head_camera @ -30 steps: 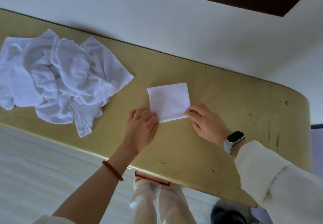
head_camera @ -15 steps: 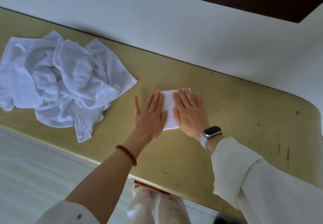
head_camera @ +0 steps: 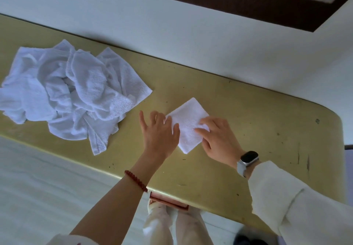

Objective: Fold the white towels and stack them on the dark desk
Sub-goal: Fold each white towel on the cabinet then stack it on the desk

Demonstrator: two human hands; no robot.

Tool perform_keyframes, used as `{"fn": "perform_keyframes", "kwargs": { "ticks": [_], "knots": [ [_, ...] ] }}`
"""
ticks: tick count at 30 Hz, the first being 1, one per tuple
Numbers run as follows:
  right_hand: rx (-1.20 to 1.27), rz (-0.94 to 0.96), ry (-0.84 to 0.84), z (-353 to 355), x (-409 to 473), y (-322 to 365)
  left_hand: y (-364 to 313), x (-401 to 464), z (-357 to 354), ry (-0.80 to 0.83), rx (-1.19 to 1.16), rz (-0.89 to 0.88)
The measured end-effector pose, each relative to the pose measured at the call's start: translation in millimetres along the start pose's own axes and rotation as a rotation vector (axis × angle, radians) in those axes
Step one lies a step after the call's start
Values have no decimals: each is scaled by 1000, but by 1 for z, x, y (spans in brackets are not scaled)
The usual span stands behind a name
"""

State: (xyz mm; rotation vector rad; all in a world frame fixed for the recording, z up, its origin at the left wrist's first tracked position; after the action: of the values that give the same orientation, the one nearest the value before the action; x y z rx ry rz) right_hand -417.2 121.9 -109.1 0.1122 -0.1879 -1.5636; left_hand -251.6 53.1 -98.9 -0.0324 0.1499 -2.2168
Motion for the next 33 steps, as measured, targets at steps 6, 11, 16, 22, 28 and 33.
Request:
{"fn": "perform_keyframes", "kwargs": {
  "ticks": [6,11,16,22,28,33],
  "knots": [
    [-127,-176,135,17,-6,-22,-11,-41,-9,-195,-141,-344],
    [-140,-246,413,23,28,-23,-38,-35,-12,-71,-178,-619],
    [209,-517,80,21,2,-17,-22,-23,-15,-17,-66,-354],
    [721,-1165,194,11,-34,5,-19,-27,-21,75,-39,-208],
    [713,-1241,320,2,-17,8,-27,-33,-20,40,-69,-135],
    [751,-1258,304,5,-10,10,-27,-31,-19,60,-125,-123]
  ]
}}
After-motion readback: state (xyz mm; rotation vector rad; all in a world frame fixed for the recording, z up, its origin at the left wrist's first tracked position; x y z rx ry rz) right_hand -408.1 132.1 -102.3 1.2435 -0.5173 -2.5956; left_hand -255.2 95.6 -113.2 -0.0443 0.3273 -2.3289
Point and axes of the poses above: each hand's wrist, its own x-axis towards the middle knuckle, its own z-axis out of the back of the hand, y = z × x, the point moved 2 cm from there along x, towards the middle knuckle, and after that the axes turned 12 degrees about -z, right-handed, at the moved point
